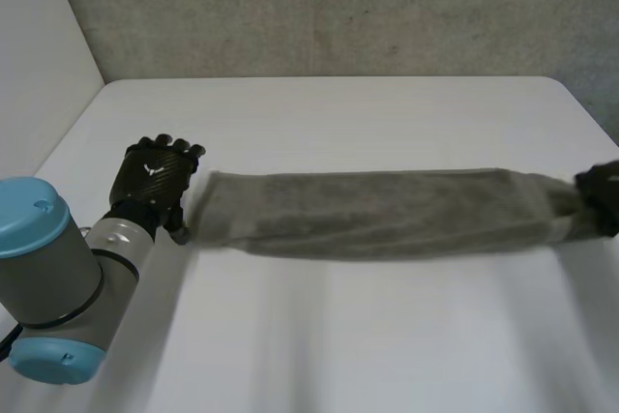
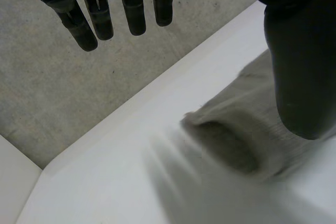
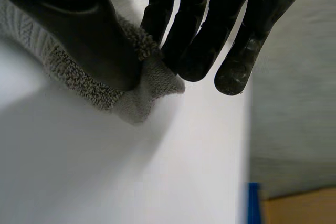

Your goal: Fold the towel.

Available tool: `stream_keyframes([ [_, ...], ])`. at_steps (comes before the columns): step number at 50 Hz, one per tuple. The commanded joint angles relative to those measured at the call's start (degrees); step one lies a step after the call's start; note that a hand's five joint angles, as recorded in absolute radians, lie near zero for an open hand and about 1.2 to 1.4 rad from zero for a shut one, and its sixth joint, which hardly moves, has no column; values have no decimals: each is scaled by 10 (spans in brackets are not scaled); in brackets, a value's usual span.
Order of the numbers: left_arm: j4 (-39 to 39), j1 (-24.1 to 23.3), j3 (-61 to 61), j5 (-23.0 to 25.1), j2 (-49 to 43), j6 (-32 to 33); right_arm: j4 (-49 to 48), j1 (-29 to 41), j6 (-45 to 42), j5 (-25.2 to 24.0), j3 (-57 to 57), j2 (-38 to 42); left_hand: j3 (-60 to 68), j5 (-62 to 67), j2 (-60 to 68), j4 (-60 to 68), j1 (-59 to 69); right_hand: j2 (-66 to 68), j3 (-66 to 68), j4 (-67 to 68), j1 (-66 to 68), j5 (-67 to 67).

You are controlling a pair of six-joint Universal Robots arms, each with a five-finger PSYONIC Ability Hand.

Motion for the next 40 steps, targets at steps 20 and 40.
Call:
stream_keyframes([
  [20,3,11,-5,-1,-1,0,128,294,-79,90,-326,56,-51,-137,-53,-57,-59,56,39,38,115,62],
  [40,18,12,-8,-1,-9,1,128,540,-56,79,-390,227,-51,-137,-53,-57,-59,-301,-318,-319,-242,-295],
])
